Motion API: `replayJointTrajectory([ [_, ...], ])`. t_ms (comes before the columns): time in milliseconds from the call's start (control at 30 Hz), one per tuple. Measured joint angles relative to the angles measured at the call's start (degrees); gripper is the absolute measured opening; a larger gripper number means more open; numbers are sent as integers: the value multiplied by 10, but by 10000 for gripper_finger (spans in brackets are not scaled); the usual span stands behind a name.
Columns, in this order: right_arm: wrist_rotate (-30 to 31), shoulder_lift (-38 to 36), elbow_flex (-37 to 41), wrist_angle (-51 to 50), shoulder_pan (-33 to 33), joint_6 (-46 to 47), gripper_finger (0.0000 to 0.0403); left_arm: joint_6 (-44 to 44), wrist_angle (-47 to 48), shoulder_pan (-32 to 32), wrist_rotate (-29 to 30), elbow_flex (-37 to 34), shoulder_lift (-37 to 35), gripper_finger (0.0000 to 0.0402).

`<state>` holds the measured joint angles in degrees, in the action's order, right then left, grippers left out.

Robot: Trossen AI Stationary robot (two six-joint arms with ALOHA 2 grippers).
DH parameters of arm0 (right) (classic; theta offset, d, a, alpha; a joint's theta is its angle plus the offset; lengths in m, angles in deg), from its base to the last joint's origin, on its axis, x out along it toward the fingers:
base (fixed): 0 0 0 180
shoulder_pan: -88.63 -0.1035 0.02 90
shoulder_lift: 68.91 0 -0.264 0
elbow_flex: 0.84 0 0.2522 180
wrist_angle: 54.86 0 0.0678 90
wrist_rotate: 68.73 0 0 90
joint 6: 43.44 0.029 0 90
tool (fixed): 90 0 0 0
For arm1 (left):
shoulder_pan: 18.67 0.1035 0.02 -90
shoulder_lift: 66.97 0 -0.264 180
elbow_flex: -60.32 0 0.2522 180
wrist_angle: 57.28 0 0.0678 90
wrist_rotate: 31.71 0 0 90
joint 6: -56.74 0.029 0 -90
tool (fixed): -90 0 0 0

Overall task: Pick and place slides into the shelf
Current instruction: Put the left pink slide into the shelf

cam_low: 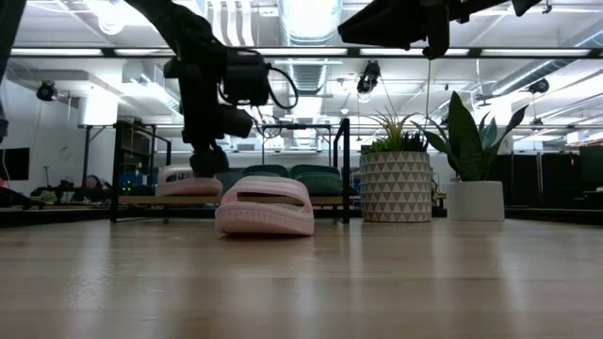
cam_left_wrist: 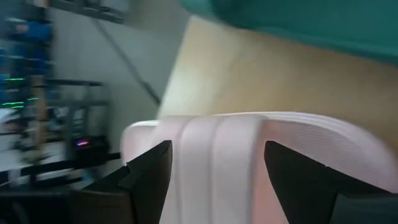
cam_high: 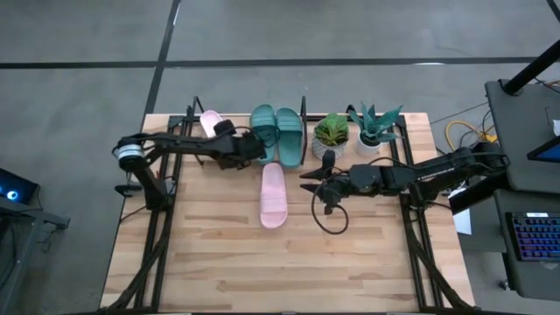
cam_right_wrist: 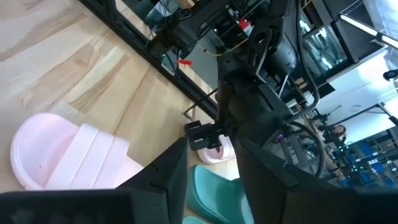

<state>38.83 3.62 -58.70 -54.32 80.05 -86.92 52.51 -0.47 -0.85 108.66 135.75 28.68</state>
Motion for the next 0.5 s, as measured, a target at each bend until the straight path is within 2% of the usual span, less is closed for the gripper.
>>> replayJointTrajectory([
  [67,0,0,0,-7,0,1,127,0,0,0,29,0,11,240],
  [300,0,0,0,-13,0,6,122,3,0,0,35,2,26,236],
  [500,0,0,0,-20,0,11,118,11,9,0,40,2,25,177],
])
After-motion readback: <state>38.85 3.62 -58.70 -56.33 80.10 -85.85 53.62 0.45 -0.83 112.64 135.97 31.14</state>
